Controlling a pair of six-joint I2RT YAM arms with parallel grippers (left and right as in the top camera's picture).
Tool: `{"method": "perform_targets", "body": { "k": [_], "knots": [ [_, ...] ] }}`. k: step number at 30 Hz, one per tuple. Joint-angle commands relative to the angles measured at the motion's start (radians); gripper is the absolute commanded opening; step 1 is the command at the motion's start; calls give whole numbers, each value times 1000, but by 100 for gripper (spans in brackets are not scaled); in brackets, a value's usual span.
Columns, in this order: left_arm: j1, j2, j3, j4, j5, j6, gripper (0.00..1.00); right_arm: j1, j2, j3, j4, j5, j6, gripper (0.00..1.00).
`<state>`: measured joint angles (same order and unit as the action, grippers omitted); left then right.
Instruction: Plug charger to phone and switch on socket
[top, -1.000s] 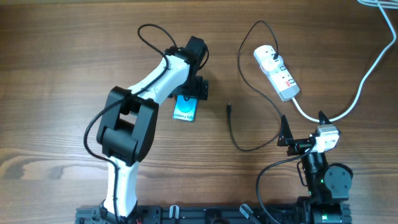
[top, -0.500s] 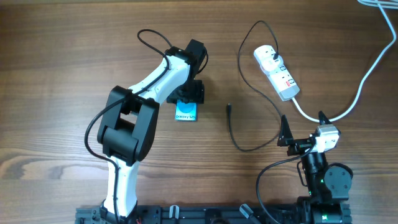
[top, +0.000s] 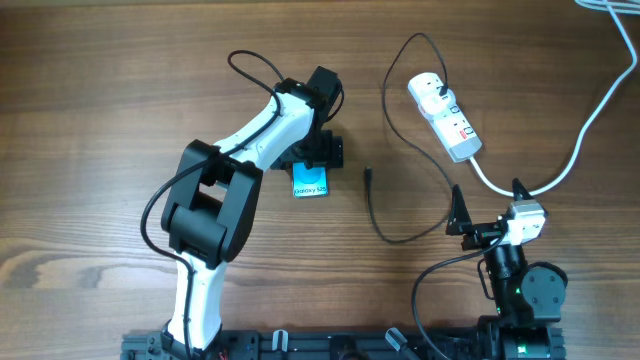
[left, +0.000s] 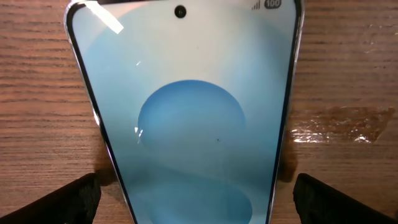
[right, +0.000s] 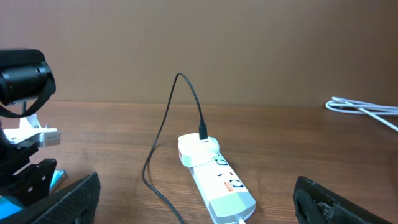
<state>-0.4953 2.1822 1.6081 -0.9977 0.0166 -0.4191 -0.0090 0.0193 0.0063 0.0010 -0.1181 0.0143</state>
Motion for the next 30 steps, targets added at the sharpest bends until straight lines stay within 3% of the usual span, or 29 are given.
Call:
{"method": "perform_targets", "body": {
  "k": [1,6,14,30],
  "knots": [
    [6,13,-11,12,-18,-30,100,5,-5,-1,5,17,12,100],
    [11,13,-11,48,-18,-163,100,5,-5,-1,5,17,13,100],
    [17,13,-11,67,-18,-247,100,5,-5,-1,5,17,13,100],
    [14,13,-13,70,-14,-251,100,5,-5,-1,5,17,13,99]
  ]
}}
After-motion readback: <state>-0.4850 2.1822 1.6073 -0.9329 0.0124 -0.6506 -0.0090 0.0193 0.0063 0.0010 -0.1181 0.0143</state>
